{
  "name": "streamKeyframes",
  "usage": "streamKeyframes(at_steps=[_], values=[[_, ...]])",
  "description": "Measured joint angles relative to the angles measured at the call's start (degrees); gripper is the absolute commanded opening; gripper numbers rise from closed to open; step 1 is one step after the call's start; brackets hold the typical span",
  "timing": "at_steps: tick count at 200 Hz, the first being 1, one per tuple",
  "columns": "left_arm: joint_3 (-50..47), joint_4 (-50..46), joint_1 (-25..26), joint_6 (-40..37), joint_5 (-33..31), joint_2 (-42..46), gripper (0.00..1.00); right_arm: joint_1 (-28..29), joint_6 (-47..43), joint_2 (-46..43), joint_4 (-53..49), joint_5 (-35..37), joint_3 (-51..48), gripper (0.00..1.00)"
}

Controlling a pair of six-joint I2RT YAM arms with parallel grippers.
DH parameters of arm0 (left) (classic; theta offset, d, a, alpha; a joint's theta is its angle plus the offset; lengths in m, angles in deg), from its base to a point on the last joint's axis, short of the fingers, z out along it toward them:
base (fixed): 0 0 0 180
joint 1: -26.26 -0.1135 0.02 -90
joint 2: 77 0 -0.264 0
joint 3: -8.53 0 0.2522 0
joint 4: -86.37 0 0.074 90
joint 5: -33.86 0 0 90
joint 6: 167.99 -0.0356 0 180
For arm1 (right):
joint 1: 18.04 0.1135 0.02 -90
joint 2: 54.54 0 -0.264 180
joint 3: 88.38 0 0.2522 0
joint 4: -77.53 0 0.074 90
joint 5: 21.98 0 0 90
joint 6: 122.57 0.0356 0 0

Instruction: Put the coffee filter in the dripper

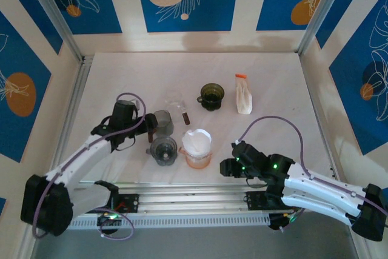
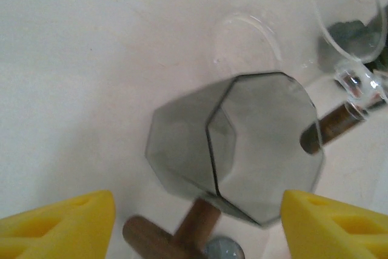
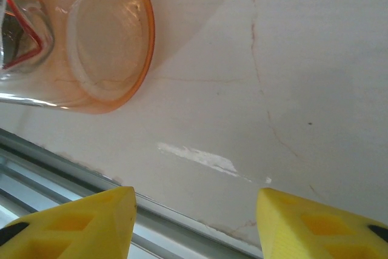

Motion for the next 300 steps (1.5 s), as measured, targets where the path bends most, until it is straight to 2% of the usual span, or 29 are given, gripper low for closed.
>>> streamKeyframes(at_steps=[48, 128, 176, 238, 300], values=[[0.2, 5.6, -0.5, -0.1, 0.0, -9.0, 0.57, 0.0, 0.0, 1.2, 3.1, -0.9, -0.1, 0.55], [1.7, 7.8, -0.6, 0.4, -1.9, -11.2, 0.25, -1.2, -0.3, 4.3, 7.6, -3.3, -2.3, 0.55], [1.7, 7.6, -1.2, 0.5, -2.2, -11.1, 0.18, -2.4, -1.1, 6.3, 10.7, -4.7, -2.4, 0.55], [0.4, 4.3, -2.7, 0.7, -2.2, -8.3, 0.16, -5.8, -2.4, 12.3, 18.6, -9.3, -4.2, 0.55], [0.1, -0.8, -3.9, 0.5, -2.2, -5.2, 0.15, -6.2, -2.8, 17.3, 25.1, -12.1, -4.2, 0.54]])
